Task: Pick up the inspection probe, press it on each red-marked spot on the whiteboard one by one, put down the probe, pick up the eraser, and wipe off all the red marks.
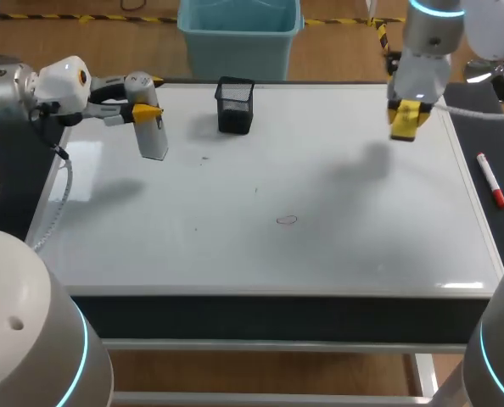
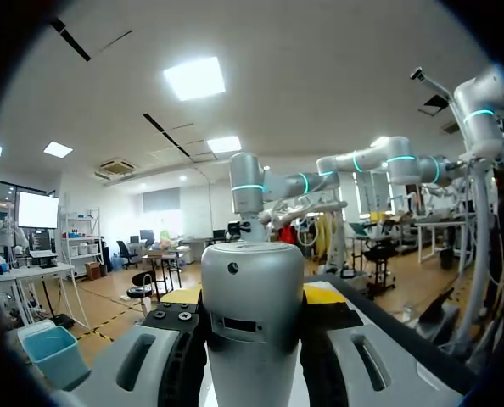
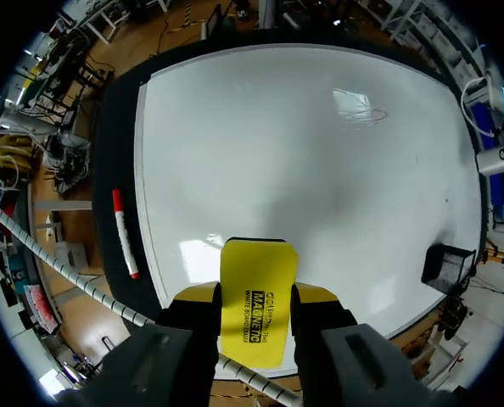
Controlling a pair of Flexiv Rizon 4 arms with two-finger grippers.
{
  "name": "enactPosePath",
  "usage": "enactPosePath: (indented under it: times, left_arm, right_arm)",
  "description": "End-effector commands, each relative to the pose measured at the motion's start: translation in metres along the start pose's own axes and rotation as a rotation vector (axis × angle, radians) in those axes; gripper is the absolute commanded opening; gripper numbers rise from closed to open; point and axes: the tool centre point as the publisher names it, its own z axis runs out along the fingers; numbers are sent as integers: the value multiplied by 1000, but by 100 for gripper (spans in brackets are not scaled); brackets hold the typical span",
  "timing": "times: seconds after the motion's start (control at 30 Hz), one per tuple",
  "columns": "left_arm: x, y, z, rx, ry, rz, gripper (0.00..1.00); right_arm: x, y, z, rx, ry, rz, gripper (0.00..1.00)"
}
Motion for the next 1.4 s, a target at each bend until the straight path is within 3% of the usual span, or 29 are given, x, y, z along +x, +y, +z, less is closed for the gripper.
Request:
enactPosePath:
  times: [0.03, 0.33, 0.5, 0.63, 0.83, 1.1, 1.4]
  left_arm:
    - [1, -1, 0, 0, -2, 2, 0]
    - [1, -1, 0, 0, -2, 2, 0]
    - [1, -1, 0, 0, -2, 2, 0]
    - [1, -1, 0, 0, -2, 2, 0]
    - [1, -1, 0, 0, -2, 2, 0]
    - [1, -1, 0, 0, -2, 2, 0]
    - [1, -1, 0, 0, -2, 2, 0]
  right_arm:
    - [-26, 50, 0, 74, -5, -14, 0]
    - [-99, 138, 5, 90, 16, -43, 0]
    - [-139, 182, 16, 56, 17, -68, 0]
    - [-160, 209, 26, 26, 20, -91, 0]
    - [-183, 225, 43, -7, 10, -133, 0]
    - [-206, 225, 57, -32, 14, -202, 0]
    - [-214, 225, 70, -36, -27, -221, 0]
